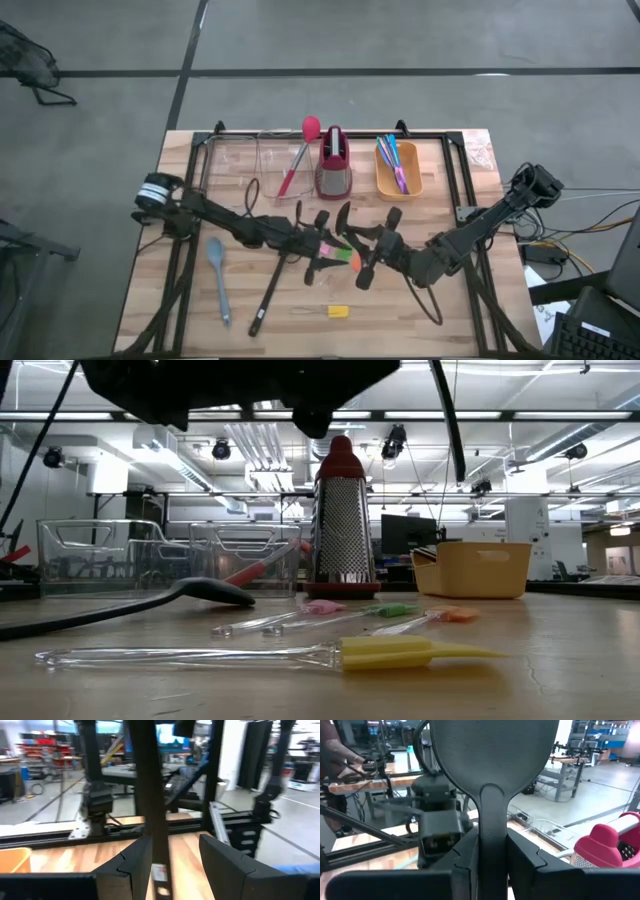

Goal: Pick & Place Kitchen Items
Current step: Put the right black serving spoon into the right transparent bin

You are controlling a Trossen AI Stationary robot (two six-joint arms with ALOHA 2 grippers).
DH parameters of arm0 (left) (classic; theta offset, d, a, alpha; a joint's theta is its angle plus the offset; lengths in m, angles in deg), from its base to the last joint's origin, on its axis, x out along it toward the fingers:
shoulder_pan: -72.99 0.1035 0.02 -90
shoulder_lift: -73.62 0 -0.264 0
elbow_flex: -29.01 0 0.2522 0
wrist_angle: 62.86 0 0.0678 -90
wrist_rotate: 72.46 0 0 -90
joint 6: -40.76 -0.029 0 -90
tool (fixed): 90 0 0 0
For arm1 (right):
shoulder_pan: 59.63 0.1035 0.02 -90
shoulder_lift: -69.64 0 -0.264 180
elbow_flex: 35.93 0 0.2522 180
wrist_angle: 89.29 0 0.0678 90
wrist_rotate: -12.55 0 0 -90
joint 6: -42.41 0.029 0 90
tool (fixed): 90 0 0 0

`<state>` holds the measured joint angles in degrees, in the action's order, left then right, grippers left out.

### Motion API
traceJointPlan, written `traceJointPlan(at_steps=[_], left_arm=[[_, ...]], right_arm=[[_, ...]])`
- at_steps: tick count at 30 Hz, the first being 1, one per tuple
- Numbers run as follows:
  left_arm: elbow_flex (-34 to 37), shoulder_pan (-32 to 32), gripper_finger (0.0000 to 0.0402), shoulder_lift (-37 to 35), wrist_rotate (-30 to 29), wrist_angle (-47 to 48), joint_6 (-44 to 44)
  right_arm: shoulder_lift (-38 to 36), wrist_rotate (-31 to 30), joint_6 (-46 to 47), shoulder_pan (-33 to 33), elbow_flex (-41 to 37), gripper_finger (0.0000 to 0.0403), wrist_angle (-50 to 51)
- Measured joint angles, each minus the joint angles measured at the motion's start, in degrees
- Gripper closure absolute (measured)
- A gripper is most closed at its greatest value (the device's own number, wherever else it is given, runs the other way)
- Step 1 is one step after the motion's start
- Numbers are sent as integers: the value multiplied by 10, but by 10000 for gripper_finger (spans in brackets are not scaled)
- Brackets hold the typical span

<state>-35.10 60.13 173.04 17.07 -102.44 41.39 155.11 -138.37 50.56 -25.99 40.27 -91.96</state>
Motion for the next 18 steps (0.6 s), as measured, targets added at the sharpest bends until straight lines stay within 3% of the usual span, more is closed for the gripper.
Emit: traceJointPlan(at_steps=[4, 11, 18], left_arm=[[-19, 0, 231, 20, -24, 3, 1], [-41, 0, 231, 35, -24, -1, 19], [-54, -1, 231, 35, -24, 9, 23]], right_arm=[[0, 1, -6, -1, -1, 321, -10], [0, 15, -41, -5, -2, 336, -49], [0, 33, -38, -17, -4, 320, -54]])
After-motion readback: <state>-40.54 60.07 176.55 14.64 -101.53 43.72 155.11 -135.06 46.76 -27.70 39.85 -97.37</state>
